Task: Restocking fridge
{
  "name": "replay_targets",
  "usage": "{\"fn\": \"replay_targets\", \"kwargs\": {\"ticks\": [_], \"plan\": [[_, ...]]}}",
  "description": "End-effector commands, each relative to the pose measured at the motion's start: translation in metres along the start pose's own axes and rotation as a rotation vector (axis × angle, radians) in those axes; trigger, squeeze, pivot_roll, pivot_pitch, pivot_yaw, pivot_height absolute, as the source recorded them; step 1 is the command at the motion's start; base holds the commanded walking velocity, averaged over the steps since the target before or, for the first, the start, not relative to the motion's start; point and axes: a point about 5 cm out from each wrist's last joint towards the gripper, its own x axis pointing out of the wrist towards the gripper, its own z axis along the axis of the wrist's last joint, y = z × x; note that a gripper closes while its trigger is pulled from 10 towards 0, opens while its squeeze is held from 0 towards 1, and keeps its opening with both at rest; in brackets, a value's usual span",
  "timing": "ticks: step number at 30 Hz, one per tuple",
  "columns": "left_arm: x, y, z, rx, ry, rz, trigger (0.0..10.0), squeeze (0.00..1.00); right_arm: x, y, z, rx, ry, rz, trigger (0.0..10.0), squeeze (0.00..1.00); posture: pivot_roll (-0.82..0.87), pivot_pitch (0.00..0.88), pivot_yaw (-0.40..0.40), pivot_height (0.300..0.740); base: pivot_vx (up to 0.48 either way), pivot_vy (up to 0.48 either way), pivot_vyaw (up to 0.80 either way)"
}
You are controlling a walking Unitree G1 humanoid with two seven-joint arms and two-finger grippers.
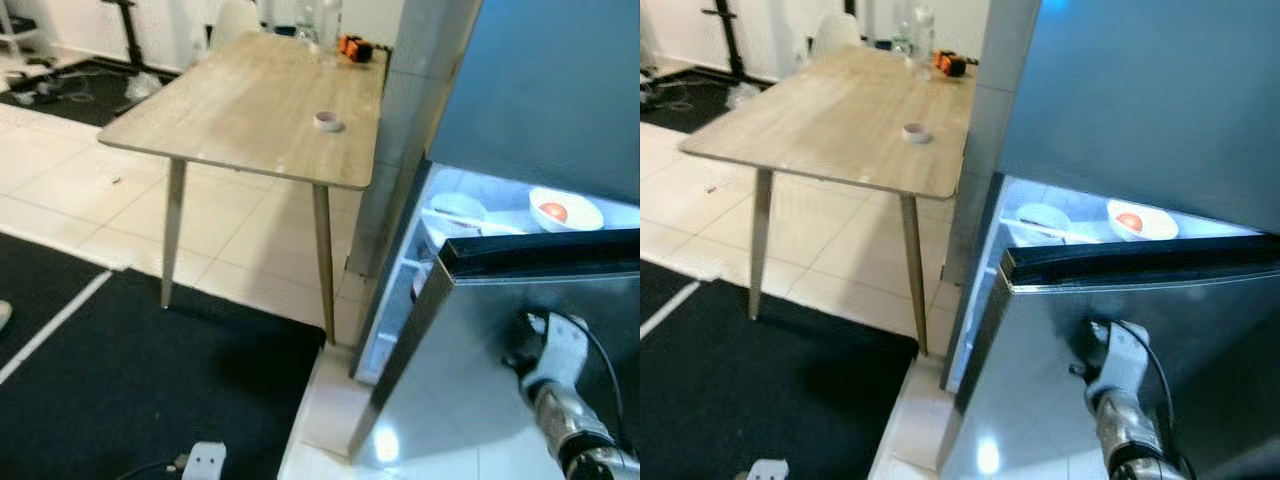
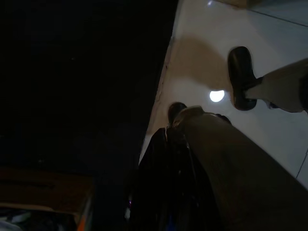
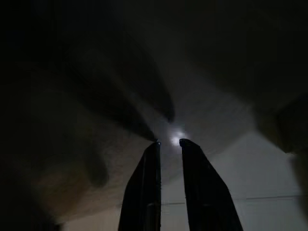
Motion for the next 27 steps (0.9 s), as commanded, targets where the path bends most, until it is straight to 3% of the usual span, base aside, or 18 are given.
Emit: {"fn": "replay_targets", "kwargs": {"ticks": [1, 4, 7, 12, 15, 19, 20, 21, 22, 23, 24, 25, 26, 27], "plan": [[0.0, -0.003, -0.004, -0.007, 0.01, -0.008, 10.0, 0.0, 0.008, 0.032, 0.051, -0.012, -0.174, 0.13, 10.0, 0.0, 0.01, 0.0, -0.063, 0.74, 0.0, 0.0, 0.0], [0.0, -0.003, -0.004, -0.009, 0.011, -0.008, 10.0, 0.0, 0.009, 0.041, 0.065, 0.0, -0.212, 0.152, 10.0, 0.0, 0.02, 0.0, -0.067, 0.74, 0.0, 0.0, 0.0], [0.0, -0.003, -0.004, -0.017, 0.01, -0.005, 10.0, 0.0, 0.01, 0.062, 0.097, -0.006, -0.312, 0.186, 10.0, 0.0, 0.02, 0.0, -0.067, 0.74, 0.0, 0.0, 0.0], [0.0, -0.003, -0.004, -0.019, 0.011, -0.002, 10.0, 0.0, 0.008, 0.073, 0.112, -0.001, -0.357, 0.228, 10.0, 0.0, 0.02, 0.0, -0.067, 0.74, 0.0, 0.0, 0.0], [0.0, -0.003, -0.004, -0.02, 0.011, -0.001, 10.0, 0.0, 0.009, 0.076, 0.105, -0.038, -0.336, 0.245, 10.0, 0.0, 0.02, 0.0, -0.067, 0.74, 0.0, 0.0, 0.0], [0.0, -0.003, -0.005, -0.021, 0.012, -0.001, 10.0, 0.0, 0.01, 0.072, 0.076, -0.09, -0.229, 0.265, 10.0, 0.0, 0.03, 0.0, -0.072, 0.74, 0.0, 0.0, 0.0], [0.0, -0.003, -0.005, -0.02, 0.012, -0.002, 10.0, 0.0, 0.01, 0.069, 0.051, -0.161, -0.133, 0.276, 10.0, 0.0, 0.03, 0.0, -0.072, 0.74, 0.0, 0.0, 0.0], [0.0, -0.003, -0.005, -0.02, 0.012, -0.002, 10.0, 0.0, 0.01, 0.069, 0.051, -0.161, -0.133, 0.276, 10.0, 0.0, 0.03, 0.0, -0.072, 0.74, 0.0, 0.0, 0.0], [0.0, -0.003, -0.005, -0.019, 0.013, -0.003, 10.0, 0.0, 0.007, 0.061, 0.019, -0.232, -0.022, 0.283, 10.0, 0.0, 0.02, 0.0, -0.07, 0.74, 0.0, 0.0, 0.0], [0.0, -0.003, -0.005, -0.019, 0.013, -0.003, 10.0, 0.0, 0.007, 0.061, 0.019, -0.232, -0.022, 0.283, 10.0, 0.0, 0.02, 0.0, -0.07, 0.74, 0.0, 0.0, 0.0], [0.0, -0.003, -0.005, -0.017, 0.014, -0.003, 10.0, 0.0, 0.0, 0.047, -0.02, -0.306, 0.113, 0.257, 10.0, 0.0, 0.02, 0.0, -0.07, 0.74, 0.0, 0.0, 0.0], [0.0, -0.003, -0.005, -0.017, 0.014, -0.003, 10.0, 0.0, 0.0, 0.047, -0.02, -0.306, 0.113, 0.257, 10.0, 0.0, 0.02, 0.0, -0.07, 0.74, 0.0, 0.0, 0.0], [0.0, -0.003, -0.005, -0.017, 0.014, -0.004, 10.0, 0.0, -0.009, 0.032, -0.052, -0.367, 0.224, 0.228, 10.0, 0.0, 0.02, 0.0, -0.07, 0.74, 0.0, 0.0, 0.0], [0.0, -0.003, -0.005, -0.015, 0.014, -0.004, 10.0, 0.0, -0.02, 0.019, -0.079, -0.371, 0.317, 0.191, 10.0, 0.0, 0.01, 0.0, -0.066, 0.74, 0.0, 0.0, 0.0]]}}
